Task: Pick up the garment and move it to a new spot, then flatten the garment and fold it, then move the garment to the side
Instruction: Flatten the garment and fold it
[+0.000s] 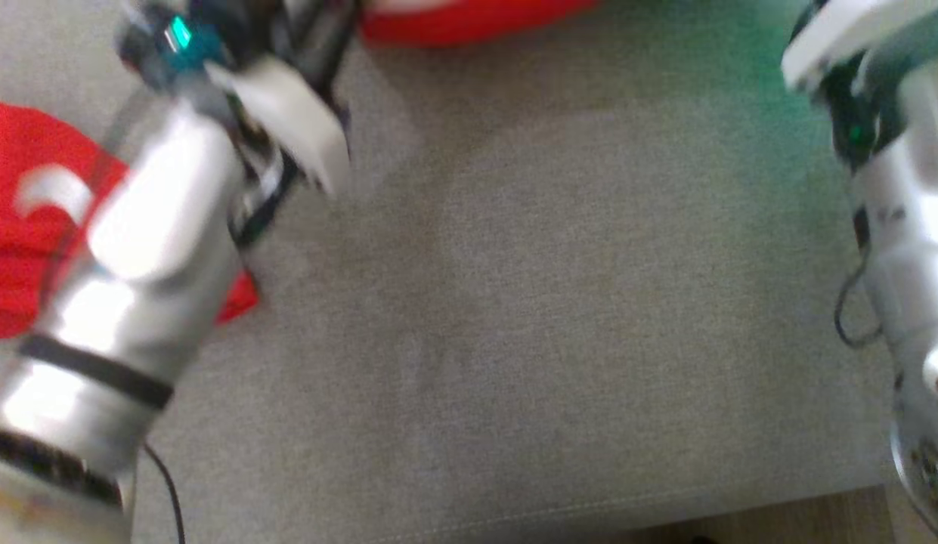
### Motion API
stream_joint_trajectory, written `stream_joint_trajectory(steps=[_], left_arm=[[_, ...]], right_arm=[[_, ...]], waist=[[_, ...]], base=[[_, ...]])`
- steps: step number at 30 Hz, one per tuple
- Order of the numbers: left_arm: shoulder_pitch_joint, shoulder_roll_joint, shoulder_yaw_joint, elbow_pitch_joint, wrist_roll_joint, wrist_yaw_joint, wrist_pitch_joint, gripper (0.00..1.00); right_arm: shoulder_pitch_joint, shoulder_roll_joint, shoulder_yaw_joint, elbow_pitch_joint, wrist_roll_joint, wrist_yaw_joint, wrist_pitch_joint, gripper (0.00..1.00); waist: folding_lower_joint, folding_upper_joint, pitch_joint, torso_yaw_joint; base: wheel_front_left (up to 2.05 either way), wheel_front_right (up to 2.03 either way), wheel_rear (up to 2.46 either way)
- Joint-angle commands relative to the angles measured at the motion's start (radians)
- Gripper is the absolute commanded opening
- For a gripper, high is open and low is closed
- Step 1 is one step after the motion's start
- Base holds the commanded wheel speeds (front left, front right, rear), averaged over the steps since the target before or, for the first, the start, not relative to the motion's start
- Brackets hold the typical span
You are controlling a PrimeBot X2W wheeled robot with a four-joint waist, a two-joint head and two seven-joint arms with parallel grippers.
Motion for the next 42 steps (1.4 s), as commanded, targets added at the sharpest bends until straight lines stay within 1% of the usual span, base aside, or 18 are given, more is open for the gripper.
stream_joint_trajectory(steps=[1,7,10,15,19,20,23,27,30,34,37,42], left_arm=[[0.012,0.054,0.006,-0.039,-0.011,0.002,-0.005,0.0],[0.186,0.09,-0.085,-0.096,-0.019,0.002,-0.005,0.0],[0.252,0.099,-0.121,-0.12,-0.024,0.002,-0.005,0.0],[0.334,0.106,-0.15,-0.149,-0.023,0.002,-0.005,0.0],[0.395,0.103,-0.157,-0.169,-0.022,0.002,-0.005,0.0],[0.395,0.103,-0.157,-0.169,-0.022,0.002,-0.005,0.0],[0.445,0.099,-0.165,-0.186,-0.025,0.004,-0.005,0.0],[0.51,0.096,-0.173,-0.23,-0.033,0.016,-0.005,0.0],[0.555,0.094,-0.191,-0.272,-0.04,0.024,0.001,0.0],[0.587,0.1,-0.218,-0.342,-0.038,0.029,0.032,0.0],[0.578,0.109,-0.215,-0.389,-0.032,0.049,0.047,0.0],[0.536,0.107,-0.186,-0.418,-0.038,0.068,0.051,0.0]], right_arm=[[0.031,-0.021,0.05,-0.039,0.03,-0.001,0.026,0.0],[0.214,-0.147,0.206,-0.118,0.155,-0.001,0.141,0.0],[0.297,-0.216,0.262,-0.168,0.21,-0.001,0.184,0.0],[0.414,-0.303,0.328,-0.254,0.295,-0.001,0.258,0.0],[0.504,-0.367,0.356,-0.321,0.344,-0.001,0.312,0.0],[0.504,-0.367,0.356,-0.321,0.344,-0.001,0.312,0.0],[0.577,-0.41,0.376,-0.378,0.382,-0.001,0.365,0.0],[0.664,-0.468,0.359,-0.456,0.439,-0.001,0.425,0.0],[0.732,-0.514,0.345,-0.529,0.451,-0.001,0.476,0.0],[0.808,-0.564,0.279,-0.628,0.461,-0.001,0.537,0.0],[0.837,-0.564,0.18,-0.714,0.425,-0.001,0.584,0.0],[0.809,-0.517,0.087,-0.805,0.352,-0.001,0.649,0.0]], waist=[[0.0,0.0001,-0.032,0.007],[0.0,0.0001,-0.107,0.01],[0.0,0.0001,-0.144,0.013],[0.0,0.0001,-0.2,0.012],[0.0,0.0001,-0.241,0.009],[0.0,0.0001,-0.241,0.009],[0.0,0.0001,-0.273,0.003],[0.0,0.0001,-0.299,-0.006],[0.0,0.0001,-0.314,-0.01],[0.0,0.0001,-0.312,-0.008],[0.0,0.0001,-0.298,0.0],[0.0,0.0001,-0.261,0.023]], base=[[0.0,0.0,0.0],[0.0,0.0,0.0],[0.0,0.0,0.0],[0.0,0.0,0.0],[0.0,0.0,0.0],[0.0,0.0,0.0],[0.0,0.0,0.0],[0.0,0.0,0.0],[0.0,0.0,0.0],[0.0,0.0,0.0],[0.0,0.0,0.0],[0.0,0.0,0.0]])
